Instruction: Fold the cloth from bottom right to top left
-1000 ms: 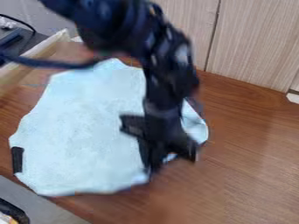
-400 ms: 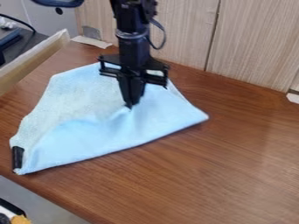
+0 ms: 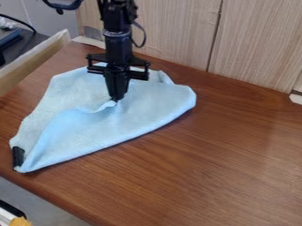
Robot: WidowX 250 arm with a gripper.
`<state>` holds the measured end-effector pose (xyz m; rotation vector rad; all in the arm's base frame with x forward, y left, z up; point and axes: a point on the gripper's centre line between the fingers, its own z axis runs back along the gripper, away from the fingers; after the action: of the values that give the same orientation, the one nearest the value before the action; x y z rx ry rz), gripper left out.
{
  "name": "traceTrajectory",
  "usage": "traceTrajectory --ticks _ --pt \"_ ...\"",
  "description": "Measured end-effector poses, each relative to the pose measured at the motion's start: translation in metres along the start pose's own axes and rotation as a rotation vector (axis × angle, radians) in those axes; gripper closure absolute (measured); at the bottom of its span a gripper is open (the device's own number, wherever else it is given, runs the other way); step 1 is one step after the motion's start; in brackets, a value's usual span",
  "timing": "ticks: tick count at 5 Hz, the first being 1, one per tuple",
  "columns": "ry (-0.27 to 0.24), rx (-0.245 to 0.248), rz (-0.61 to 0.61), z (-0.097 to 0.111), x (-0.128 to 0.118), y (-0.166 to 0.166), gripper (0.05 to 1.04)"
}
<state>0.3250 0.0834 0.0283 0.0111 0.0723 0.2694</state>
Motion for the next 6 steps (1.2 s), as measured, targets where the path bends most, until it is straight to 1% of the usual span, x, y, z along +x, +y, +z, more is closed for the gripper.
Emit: traceTrajectory --ticks 1,2,3,4,5,6 --pt "-0.002 0.027 -0.011 -0.005 0.002 0.007 0.991" --pt "0.008 0.033 -0.030 -0.009 -0.002 0.004 0.827" --pt "0.024 0.063 -0.048 -0.014 -0.008 -0.001 0.553" --pt "-0.005 0.067 -0.042 -0.004 -0.009 -0.001 0.249" --pt "-0.021 0.072 -0.038 0.002 -0.011 0.000 0.072" --pt "-0.031 0.075 -0.037 0.006 -0.012 0.000 0.076"
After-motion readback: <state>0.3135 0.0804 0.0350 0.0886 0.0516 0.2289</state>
